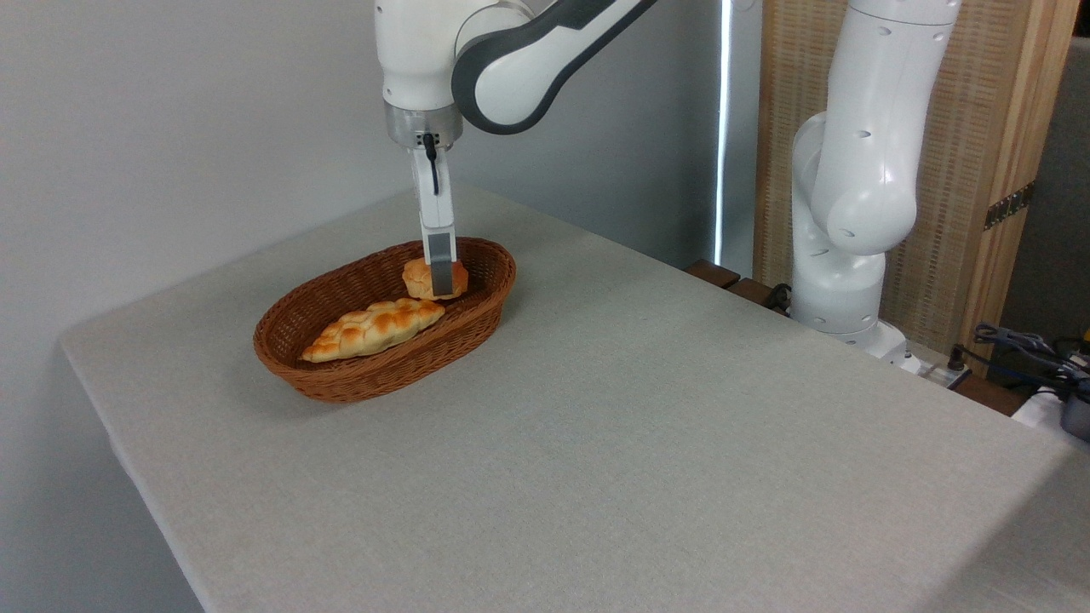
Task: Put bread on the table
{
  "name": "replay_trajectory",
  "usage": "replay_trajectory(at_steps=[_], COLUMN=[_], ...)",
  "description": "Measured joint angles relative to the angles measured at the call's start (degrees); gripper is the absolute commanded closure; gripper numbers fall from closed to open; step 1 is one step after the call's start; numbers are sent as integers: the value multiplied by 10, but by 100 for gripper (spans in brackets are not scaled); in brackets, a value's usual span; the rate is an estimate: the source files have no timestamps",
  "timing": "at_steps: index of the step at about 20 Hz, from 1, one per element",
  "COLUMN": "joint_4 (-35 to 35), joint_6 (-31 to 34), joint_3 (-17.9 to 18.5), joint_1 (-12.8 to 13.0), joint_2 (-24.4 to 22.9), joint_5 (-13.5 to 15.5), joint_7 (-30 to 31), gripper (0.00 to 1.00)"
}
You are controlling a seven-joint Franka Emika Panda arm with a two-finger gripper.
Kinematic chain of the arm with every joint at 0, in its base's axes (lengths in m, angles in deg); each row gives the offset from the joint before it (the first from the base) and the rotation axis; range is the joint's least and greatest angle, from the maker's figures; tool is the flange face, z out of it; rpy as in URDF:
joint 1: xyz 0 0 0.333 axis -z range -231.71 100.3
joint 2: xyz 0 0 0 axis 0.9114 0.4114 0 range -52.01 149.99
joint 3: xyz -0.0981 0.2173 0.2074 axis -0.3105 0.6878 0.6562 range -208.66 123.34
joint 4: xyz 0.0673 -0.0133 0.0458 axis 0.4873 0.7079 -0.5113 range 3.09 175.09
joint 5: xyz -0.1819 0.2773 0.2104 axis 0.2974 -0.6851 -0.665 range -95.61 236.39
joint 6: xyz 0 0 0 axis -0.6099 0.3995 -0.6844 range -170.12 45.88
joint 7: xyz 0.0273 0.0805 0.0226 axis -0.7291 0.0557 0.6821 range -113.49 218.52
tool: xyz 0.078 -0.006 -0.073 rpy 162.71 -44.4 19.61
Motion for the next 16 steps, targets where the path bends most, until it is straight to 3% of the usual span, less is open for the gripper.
replay_trajectory(at_steps=[8,10,12,14,16], joint_4=[2,2,4,5,6], joint_6=[0,0,0,0,0], joint_3=[0,0,0,0,0], joint_1=[6,6,7,11,14], joint_2=[4,4,4,4,5], joint_5=[0,0,0,0,0], joint_7=[0,0,-1,-2,-2], gripper=[0,31,49,60,64])
